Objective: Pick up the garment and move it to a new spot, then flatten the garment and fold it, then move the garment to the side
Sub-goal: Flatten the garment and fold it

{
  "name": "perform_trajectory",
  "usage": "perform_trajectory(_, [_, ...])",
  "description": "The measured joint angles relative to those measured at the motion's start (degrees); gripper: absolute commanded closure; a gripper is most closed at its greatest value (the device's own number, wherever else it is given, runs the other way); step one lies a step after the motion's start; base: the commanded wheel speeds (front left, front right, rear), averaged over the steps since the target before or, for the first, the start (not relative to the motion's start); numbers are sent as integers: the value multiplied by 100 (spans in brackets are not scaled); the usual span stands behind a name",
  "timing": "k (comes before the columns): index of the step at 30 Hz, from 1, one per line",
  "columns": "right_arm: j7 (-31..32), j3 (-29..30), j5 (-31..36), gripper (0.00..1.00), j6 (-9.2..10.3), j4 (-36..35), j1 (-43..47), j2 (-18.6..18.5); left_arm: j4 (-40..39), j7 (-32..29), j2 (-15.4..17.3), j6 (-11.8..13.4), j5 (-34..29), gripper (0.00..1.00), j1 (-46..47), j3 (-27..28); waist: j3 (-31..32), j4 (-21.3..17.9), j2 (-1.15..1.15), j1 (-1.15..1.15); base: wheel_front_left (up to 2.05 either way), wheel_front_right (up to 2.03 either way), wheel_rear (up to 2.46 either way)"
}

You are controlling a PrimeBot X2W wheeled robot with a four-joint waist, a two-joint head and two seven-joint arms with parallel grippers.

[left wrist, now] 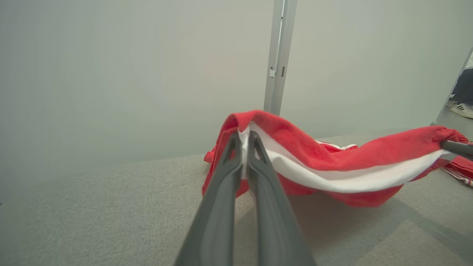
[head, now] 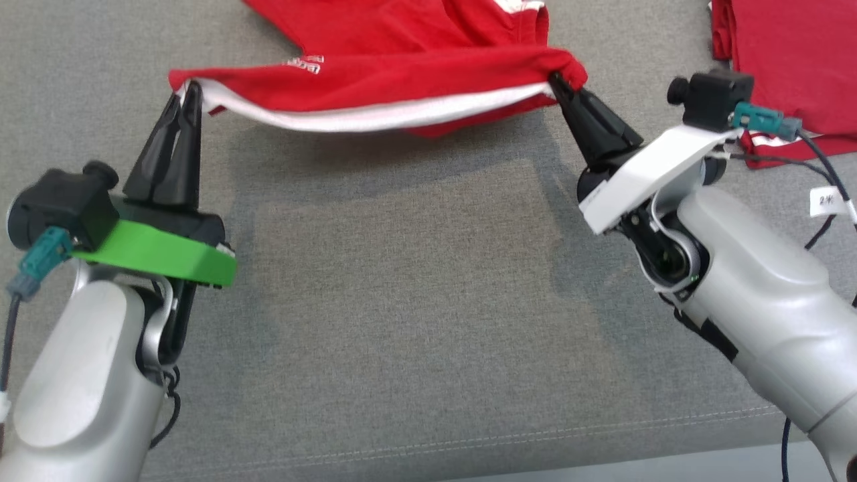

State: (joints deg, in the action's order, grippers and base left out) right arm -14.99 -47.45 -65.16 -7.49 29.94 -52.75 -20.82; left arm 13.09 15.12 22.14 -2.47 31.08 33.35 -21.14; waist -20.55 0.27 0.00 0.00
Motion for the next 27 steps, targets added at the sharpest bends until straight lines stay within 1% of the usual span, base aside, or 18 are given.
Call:
perform_trajectory(9, [0,97,235,100,0,-650,1064,-92,-361,0,-282,132,-224,100,-1390,452,475,-59,0,0,0,0,0])
perform_trajectory(12, [0,152,289,100,0,-834,1435,-180,-468,-1,-403,147,-321,100,-1825,573,618,-72,0,0,0,0,0])
perform_trajectory(13, [0,176,309,100,0,-937,1700,-237,-553,-1,-495,178,-402,100,-2084,672,713,-66,0,0,0,0,0])
perform_trajectory(15, [0,227,337,100,-1,-1022,1968,-313,-590,0,-550,196,-508,100,-2328,731,804,-48,0,0,0,0,0])
perform_trajectory(23, [0,272,447,100,-1,-1402,2700,-569,-727,0,-867,167,-662,100,-3083,992,1035,48,0,0,0,0,0])
perform_trajectory(27, [21,201,468,100,-1,-1529,2928,-661,-734,0,-953,153,-732,100,-3270,1081,1081,54,0,0,0,0,0])
